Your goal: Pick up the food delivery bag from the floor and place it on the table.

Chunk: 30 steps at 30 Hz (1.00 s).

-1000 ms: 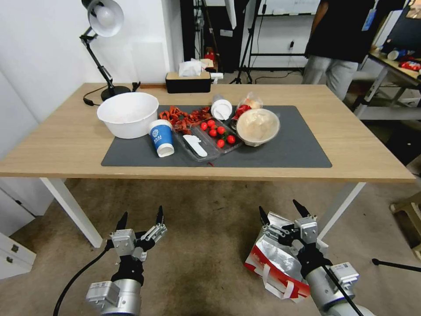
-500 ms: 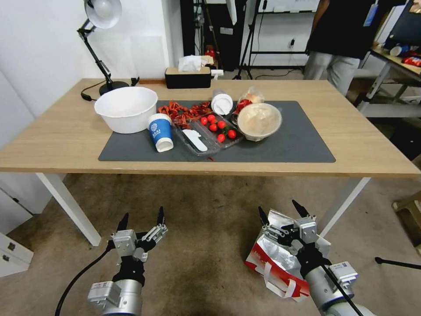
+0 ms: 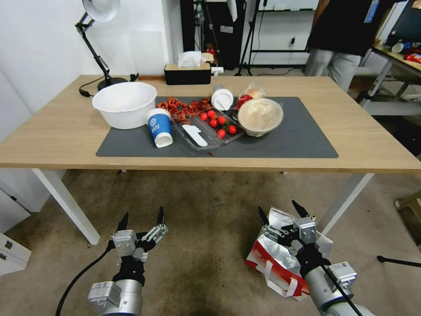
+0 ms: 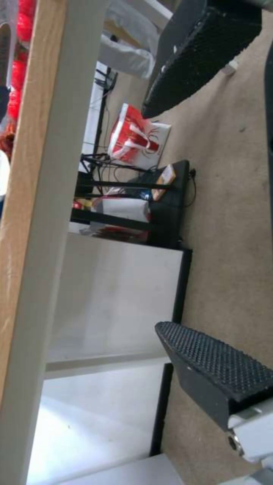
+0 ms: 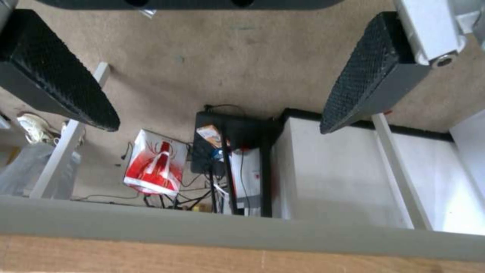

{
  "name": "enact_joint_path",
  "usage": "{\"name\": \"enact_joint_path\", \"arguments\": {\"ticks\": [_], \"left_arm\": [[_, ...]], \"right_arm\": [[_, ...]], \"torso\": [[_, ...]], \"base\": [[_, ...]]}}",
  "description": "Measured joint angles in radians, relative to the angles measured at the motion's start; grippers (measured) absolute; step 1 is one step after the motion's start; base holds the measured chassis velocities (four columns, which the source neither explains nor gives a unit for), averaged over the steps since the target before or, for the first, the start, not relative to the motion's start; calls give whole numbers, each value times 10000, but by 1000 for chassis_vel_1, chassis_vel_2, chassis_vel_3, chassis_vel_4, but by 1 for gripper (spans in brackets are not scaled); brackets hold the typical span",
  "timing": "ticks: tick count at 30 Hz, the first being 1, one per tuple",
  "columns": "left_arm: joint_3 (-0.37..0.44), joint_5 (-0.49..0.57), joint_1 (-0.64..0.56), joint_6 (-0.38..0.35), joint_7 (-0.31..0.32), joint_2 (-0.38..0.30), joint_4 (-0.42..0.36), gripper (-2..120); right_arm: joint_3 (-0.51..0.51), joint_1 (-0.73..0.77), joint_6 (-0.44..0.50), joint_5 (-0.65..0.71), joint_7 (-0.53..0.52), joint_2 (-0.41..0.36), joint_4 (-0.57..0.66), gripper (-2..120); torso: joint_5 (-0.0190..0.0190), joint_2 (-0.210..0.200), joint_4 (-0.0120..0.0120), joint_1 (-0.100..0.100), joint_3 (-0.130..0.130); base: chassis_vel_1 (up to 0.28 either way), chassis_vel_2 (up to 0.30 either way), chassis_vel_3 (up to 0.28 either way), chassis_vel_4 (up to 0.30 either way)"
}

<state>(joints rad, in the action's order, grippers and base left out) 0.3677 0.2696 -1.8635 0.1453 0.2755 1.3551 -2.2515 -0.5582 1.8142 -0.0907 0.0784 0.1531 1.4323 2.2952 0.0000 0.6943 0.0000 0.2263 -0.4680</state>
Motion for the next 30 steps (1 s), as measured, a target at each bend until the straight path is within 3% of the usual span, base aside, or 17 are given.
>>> {"name": "enact_joint_path", "arguments": {"ticks": [30], "left_arm": [[-21,-149,51,102,33,-4,207,100]], "right_arm": [[18,8,-9,-41,-2,5,-63,100]], "torso": [[0,-1259,0,-493,763]], "base": [[0,0,0,0]]}}
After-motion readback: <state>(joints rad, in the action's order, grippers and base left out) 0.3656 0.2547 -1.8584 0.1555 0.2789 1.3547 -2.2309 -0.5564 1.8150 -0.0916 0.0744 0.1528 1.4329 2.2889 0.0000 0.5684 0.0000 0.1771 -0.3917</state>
